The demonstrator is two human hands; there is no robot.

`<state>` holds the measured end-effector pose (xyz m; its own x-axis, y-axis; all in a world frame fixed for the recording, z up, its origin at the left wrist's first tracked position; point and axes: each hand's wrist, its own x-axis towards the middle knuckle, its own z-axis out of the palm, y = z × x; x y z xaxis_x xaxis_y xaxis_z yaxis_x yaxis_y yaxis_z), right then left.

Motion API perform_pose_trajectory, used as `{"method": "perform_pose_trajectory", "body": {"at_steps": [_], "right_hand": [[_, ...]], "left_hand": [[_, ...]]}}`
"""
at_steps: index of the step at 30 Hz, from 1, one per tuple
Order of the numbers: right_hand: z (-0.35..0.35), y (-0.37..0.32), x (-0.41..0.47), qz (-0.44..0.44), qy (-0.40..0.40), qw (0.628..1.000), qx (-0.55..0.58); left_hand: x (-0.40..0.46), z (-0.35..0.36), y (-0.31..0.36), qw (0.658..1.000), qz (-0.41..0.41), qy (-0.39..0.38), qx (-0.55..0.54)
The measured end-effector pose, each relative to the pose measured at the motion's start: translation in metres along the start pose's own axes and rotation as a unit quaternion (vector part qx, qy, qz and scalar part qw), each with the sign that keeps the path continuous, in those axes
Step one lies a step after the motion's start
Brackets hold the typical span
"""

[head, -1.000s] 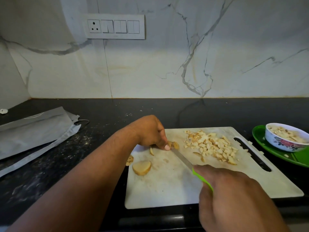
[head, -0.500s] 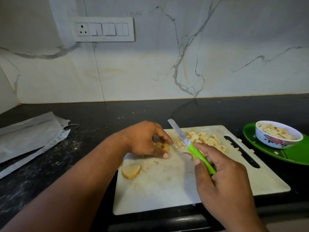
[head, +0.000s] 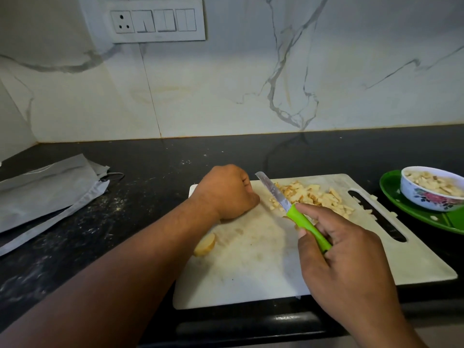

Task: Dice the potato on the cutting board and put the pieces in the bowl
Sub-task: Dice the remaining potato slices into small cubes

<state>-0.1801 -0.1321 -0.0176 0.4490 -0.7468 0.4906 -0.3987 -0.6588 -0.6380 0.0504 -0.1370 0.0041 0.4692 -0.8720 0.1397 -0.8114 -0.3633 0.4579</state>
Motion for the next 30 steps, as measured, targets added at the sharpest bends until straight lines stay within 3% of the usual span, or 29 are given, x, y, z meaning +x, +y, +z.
{"method": "perform_pose_trajectory", "body": {"at_steps": [5,10,16,22,26,30], "right_hand": [[0.001,-0.001,0.0,0.001,-0.001,1.0,-0.001],[0.001,-0.001,-0.001,0.002,0.004,1.0,0.0],[0.001,-0.002,0.001,0.01,-0.002,1.0,-0.003],[0.001,-0.003,0.0,0.012,-0.01,1.0,-0.019],[0.001,-0.004,0.0,0.01,-0.014,0.999,-0.033],[0.001,-0.005,0.001,0.013,-0.007,0.998,-0.054]], "left_hand": [[0.0,-0.017,-0.009,0.995,0.022,-0.074,-0.06],[-0.002,-0.034,-0.028,0.982,0.09,-0.165,-0.018],[0.003,-0.027,-0.027,0.986,0.094,-0.135,-0.019],[0.004,-0.009,-0.016,0.996,0.067,-0.052,-0.018],[0.003,-0.016,-0.021,0.992,0.059,-0.098,-0.05],[0.005,-0.013,-0.02,0.991,0.059,-0.096,-0.069]]}}
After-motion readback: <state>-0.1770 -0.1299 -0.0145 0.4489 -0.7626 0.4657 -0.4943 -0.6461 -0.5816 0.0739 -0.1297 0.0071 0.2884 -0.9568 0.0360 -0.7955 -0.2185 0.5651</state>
